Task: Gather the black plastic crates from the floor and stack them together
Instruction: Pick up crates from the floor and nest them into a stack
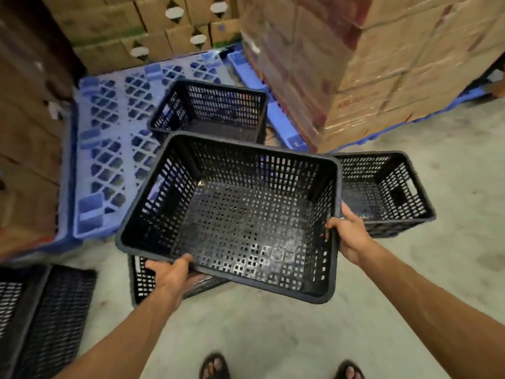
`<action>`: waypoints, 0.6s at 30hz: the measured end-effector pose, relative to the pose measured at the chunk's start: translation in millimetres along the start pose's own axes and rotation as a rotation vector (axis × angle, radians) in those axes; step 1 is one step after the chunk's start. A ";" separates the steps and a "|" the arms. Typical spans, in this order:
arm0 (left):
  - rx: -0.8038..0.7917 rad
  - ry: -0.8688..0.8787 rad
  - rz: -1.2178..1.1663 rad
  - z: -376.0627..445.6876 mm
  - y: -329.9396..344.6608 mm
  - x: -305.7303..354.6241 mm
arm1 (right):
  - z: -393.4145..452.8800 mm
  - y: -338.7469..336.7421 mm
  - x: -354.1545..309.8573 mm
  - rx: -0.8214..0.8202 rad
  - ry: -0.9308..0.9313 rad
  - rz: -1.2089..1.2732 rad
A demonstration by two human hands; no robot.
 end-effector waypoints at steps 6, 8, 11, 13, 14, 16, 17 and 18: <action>0.094 -0.118 -0.205 29.2 -72.1 -40.1 | 47.4 95.7 24.4 -0.043 -0.005 -0.133; 0.091 -0.136 -0.240 38.1 -92.5 -54.7 | 59.0 121.8 38.8 -0.034 -0.002 -0.122; 0.066 -0.164 -0.277 48.3 -115.3 -68.8 | 75.9 152.9 53.4 -0.068 -0.035 -0.148; 0.019 -0.160 -0.270 51.9 -121.1 -68.5 | 86.7 167.8 53.9 -0.129 -0.069 -0.208; -0.010 -0.160 -0.253 52.8 -122.0 -67.2 | 90.8 175.0 50.3 -0.152 -0.098 -0.265; -0.018 -0.156 -0.178 53.3 -123.9 -68.0 | 95.3 185.4 36.6 -0.143 -0.177 -0.493; 0.017 -0.149 -0.122 52.1 -125.8 -68.5 | 96.3 188.0 30.0 -0.107 -0.225 -0.653; 0.088 -0.142 -0.053 50.4 -130.0 -69.0 | 97.2 190.6 24.1 -0.078 -0.280 -0.833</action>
Point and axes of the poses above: each hand's wrist, its own z-axis towards the middle knuckle, its own y-axis out of the palm, x = y × z, the point moved 7 cm from there along z, towards the middle knuckle, and after that the axes turned 6 degrees about -x, right-handed, at the moved point
